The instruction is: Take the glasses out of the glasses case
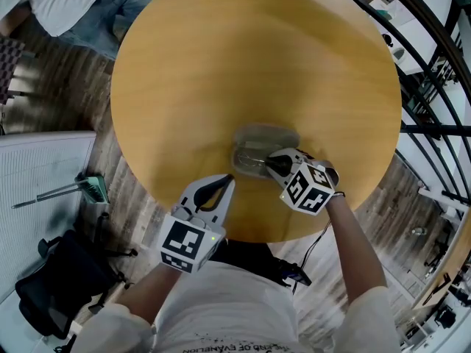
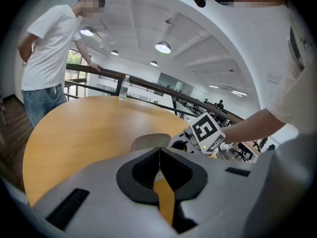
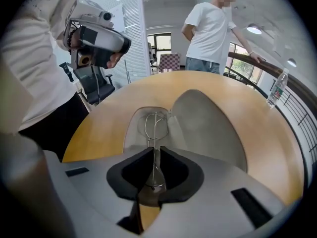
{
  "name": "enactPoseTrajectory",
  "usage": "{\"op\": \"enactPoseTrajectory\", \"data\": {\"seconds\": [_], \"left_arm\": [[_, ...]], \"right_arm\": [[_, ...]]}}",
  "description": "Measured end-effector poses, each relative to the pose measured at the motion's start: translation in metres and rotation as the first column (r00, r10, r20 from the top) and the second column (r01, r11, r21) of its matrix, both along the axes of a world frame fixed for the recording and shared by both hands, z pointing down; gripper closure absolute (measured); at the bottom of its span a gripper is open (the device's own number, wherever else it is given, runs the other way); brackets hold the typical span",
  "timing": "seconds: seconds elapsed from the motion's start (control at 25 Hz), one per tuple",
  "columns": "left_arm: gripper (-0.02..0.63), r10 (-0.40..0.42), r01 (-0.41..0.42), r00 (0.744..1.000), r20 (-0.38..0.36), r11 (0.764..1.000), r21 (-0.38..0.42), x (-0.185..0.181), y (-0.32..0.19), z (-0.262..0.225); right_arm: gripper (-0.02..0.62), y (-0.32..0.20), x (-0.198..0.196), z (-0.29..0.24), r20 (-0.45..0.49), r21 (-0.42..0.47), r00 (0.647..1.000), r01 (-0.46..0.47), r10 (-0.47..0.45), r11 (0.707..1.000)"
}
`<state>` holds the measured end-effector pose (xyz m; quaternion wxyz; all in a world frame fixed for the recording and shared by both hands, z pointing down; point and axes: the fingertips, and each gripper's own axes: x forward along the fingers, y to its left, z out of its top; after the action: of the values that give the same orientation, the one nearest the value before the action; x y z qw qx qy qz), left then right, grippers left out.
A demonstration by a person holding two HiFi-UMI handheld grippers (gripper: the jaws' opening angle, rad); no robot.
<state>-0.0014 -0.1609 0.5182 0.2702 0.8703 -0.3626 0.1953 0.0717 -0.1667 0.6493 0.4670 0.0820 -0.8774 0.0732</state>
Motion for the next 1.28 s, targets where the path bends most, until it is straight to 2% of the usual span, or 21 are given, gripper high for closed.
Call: {"op": "enactPoseTrajectory", "data": {"seconds": [0.28,0.8,1.12,1.28], "left_arm": [[0.581,-0.006,0.006,1.0,-0.003,1.0,0.0,-0.006,0.0,-0.001],[0.581,0.003,-0.003,1.0,-0.006,1.0,0.007,-0.005,0.001,-0.003],[0.581,-0.004,0.005,1.0,-0.004,1.0,0.024,-0.012,0.004,-0.008],[0.581,-0.003,0.003,1.0,-0.003,0.999,0.049,-0.014,0.006,-0.018]], "right_arm": [[0.563,0.006,-0.007,0.003,-0.005,-0.007,0.999,0.038,-0.038,0.999],[0.565,-0.001,-0.006,-0.013,0.028,0.026,0.999,0.025,-0.026,0.999],[0.565,-0.008,-0.006,-0.029,0.044,0.073,0.999,-0.009,0.006,0.997],[0.565,-0.013,-0.006,-0.049,0.081,0.101,0.995,-0.061,0.053,0.993]]}}
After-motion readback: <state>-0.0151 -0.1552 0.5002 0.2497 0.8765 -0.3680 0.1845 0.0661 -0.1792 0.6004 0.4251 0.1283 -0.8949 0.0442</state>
